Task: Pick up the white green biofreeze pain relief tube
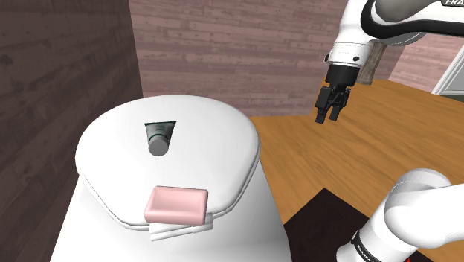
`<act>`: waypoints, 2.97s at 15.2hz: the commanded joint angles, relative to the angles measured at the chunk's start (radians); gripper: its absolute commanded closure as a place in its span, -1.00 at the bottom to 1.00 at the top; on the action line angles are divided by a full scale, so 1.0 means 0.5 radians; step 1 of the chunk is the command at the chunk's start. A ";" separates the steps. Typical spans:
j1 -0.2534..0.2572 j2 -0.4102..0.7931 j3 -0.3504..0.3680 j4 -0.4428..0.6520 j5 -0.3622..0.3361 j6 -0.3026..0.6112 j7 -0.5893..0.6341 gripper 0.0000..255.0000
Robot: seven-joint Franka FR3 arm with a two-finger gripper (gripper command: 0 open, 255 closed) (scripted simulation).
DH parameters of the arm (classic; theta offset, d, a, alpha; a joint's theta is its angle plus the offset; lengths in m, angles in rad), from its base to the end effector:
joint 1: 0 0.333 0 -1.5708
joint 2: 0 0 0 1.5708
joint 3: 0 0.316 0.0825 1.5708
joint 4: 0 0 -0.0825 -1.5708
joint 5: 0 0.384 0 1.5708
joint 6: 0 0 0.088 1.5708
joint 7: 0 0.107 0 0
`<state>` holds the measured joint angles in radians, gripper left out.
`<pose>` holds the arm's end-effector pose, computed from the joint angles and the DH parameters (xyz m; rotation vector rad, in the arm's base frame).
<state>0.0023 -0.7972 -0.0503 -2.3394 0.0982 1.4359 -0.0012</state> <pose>0.2893 -0.0072 0.5912 -3.0017 0.0326 0.1571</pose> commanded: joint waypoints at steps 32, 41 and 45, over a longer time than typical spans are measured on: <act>0.311 1.883 1.118 1.822 0.197 0.133 1.929 -1.00; 0.589 2.478 1.144 2.520 -0.045 0.011 2.256 -1.00; 0.552 2.422 1.143 2.326 -0.020 0.146 2.220 -1.00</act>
<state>0.2820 0.4167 0.5220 -1.1573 0.0866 1.4932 1.1140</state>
